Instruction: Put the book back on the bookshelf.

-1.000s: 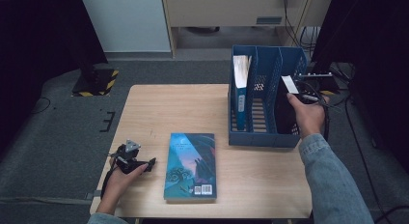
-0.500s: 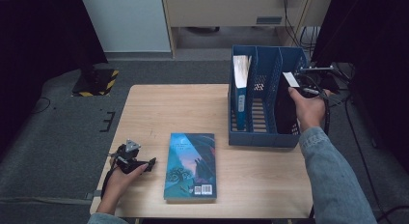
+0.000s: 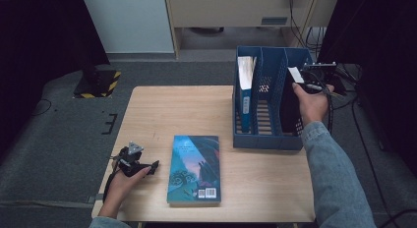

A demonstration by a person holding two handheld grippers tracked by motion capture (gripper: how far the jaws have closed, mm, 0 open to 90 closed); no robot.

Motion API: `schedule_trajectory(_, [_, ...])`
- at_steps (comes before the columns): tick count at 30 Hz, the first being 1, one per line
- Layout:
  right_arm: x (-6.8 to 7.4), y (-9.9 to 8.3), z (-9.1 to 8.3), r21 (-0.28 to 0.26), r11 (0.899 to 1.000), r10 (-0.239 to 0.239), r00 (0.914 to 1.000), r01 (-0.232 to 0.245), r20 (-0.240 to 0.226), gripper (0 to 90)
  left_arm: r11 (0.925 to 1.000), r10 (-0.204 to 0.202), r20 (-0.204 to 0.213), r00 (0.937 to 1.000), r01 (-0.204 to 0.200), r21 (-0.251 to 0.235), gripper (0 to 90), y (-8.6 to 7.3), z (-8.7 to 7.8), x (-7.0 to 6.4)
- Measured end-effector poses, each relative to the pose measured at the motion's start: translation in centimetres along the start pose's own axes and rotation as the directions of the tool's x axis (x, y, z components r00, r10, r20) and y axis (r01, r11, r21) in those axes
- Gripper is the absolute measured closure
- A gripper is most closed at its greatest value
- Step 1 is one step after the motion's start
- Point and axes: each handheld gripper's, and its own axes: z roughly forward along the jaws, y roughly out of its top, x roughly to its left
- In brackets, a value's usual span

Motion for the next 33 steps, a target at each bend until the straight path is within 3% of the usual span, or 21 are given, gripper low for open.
schedule_trajectory(18, [0.0,-1.1,0.3,-0.005,1.000,0.000,1.0000,0.000,0.002,50.8,1.0000,-0.001,0.001,1.0000,0.001,-0.001,0.0,0.0,0.0,0.0])
schedule_trajectory(24, [-0.2,-1.1,-0.1,0.007,1.000,0.013,0.9988,-0.012,-0.047,43.3,1.0000,0.004,0.001,1.0000,-0.004,0.005,0.0,0.0,0.0,0.0])
schedule_trajectory(33, [-0.5,-1.4,-1.6,0.002,1.000,0.028,0.9946,-0.028,-0.100,42.8,1.0000,0.004,0.000,1.0000,-0.004,0.005,0.0,0.0,0.0,0.0])
